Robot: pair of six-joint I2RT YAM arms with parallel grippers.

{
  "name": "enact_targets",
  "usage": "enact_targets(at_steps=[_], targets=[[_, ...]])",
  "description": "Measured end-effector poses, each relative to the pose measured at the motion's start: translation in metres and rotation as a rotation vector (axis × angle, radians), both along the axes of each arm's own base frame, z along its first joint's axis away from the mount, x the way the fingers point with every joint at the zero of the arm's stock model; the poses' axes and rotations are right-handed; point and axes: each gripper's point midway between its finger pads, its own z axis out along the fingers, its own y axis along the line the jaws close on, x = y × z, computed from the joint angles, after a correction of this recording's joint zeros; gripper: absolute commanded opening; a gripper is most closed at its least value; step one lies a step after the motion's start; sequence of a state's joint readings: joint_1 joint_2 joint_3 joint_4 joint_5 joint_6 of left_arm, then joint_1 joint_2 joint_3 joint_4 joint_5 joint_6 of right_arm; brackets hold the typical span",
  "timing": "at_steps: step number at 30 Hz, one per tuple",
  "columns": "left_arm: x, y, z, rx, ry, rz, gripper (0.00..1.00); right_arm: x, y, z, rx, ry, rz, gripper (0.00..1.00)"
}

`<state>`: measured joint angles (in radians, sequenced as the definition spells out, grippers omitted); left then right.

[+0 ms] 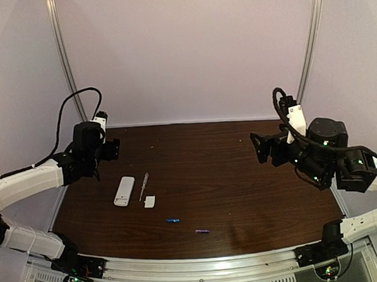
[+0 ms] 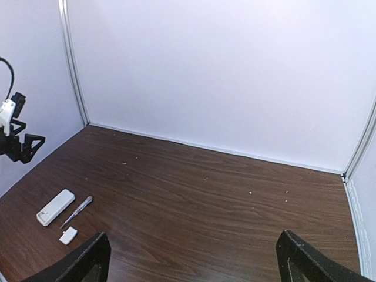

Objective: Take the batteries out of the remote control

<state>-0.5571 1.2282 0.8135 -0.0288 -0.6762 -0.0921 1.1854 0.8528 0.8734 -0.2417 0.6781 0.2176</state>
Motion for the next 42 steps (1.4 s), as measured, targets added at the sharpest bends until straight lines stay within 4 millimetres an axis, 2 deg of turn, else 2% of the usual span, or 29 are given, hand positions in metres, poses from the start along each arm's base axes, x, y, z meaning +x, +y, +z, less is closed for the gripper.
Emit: enact_targets(at_steps=[4, 7, 9, 13, 16, 19, 24, 26, 28, 33, 39, 42], targets=[[0.008, 0.035, -0.017, -0.007, -0.005, 0.04, 0.97, 0.037, -0.006, 0.002, -0.058, 0.005, -0.089, 1.0], [0.014, 0.055, -0.031, -0.006, 0.003, 0.055, 0.97, 0.07, -0.014, -0.007, -0.111, 0.035, -0.165, 1.0], [0.017, 0.063, -0.038, -0.006, 0.0, 0.045, 0.97, 0.094, -0.023, -0.018, -0.133, 0.07, -0.209, 1.0], [0.016, 0.073, -0.052, -0.004, -0.033, 0.007, 0.96, 0.135, -0.055, -0.044, -0.146, 0.126, -0.32, 1.0], [0.017, 0.082, -0.063, -0.011, -0.041, 0.002, 0.96, 0.152, -0.077, -0.064, -0.155, 0.138, -0.387, 1.0], [0.023, 0.086, -0.071, -0.014, -0.044, -0.003, 0.96, 0.158, -0.098, -0.084, -0.156, 0.125, -0.436, 1.0], [0.032, 0.087, -0.08, -0.031, -0.058, -0.023, 0.95, 0.149, -0.155, -0.125, -0.143, 0.061, -0.539, 1.0], [0.033, 0.088, -0.085, -0.038, -0.061, -0.031, 0.95, 0.148, -0.177, -0.134, -0.141, 0.051, -0.574, 1.0], [0.034, 0.087, -0.091, -0.043, -0.06, -0.04, 0.93, 0.152, -0.19, -0.134, -0.13, 0.04, -0.585, 1.0], [0.036, 0.084, -0.106, -0.046, -0.059, -0.06, 0.92, 0.167, -0.193, -0.134, -0.106, 0.004, -0.543, 1.0], [0.037, 0.086, -0.099, -0.039, -0.116, -0.064, 0.92, 0.172, -0.2, -0.173, -0.125, 0.055, -0.497, 1.0], [0.038, 0.089, -0.098, -0.04, -0.132, -0.058, 0.92, 0.175, -0.197, -0.175, -0.137, 0.049, -0.466, 1.0]])
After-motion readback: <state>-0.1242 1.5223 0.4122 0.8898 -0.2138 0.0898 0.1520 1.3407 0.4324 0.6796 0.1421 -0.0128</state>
